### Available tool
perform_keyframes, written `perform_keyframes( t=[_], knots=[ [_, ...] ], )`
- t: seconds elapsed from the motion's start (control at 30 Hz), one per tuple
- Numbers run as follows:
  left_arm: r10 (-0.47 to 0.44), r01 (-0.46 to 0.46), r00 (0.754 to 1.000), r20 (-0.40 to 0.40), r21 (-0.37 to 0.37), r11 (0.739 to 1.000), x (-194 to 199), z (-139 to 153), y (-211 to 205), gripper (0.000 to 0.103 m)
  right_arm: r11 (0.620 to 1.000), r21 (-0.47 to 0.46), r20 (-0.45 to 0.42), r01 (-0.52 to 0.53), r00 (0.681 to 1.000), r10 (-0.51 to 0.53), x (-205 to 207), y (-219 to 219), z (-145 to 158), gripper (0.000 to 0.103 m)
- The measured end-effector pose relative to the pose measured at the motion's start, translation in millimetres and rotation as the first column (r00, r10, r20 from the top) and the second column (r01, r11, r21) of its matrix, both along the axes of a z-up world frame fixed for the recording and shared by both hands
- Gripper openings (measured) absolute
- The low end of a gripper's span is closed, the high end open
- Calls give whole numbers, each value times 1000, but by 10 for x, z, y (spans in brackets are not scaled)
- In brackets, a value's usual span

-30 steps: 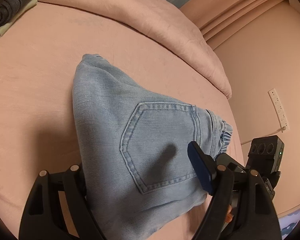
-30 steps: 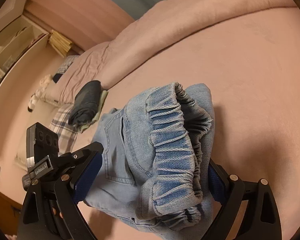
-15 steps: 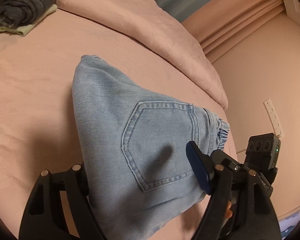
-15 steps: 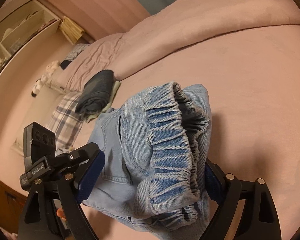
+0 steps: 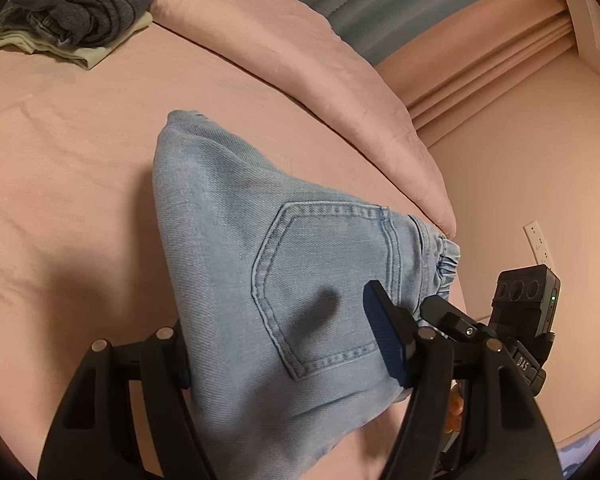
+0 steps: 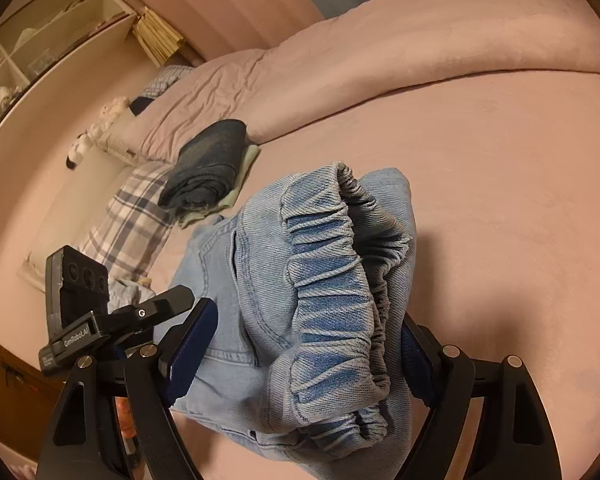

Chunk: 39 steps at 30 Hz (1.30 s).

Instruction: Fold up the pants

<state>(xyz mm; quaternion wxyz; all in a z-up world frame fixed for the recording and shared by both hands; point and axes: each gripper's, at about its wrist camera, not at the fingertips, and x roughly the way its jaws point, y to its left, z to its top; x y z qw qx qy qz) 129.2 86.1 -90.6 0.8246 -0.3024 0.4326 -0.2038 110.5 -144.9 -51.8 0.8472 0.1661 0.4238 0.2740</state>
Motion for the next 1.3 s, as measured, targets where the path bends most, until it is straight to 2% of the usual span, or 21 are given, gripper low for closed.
perform_keyframes(
  t=[0.47, 0.93, 1.3],
  knots=[
    [17, -17, 1000, -20, 21, 1000, 124, -23, 159, 68, 1000, -2, -7, -13, 1000, 13, 92, 96, -51, 85],
    [-20, 20, 999, -31, 20, 1000, 253, -48, 169, 68, 1000, -10, -3, 29, 1000, -29, 271, 43, -39, 85],
    [-100, 101, 994, -33, 27, 995, 591, -78, -266, 68, 992, -27, 14, 125, 992, -125, 452, -352, 21, 85]
  ],
)
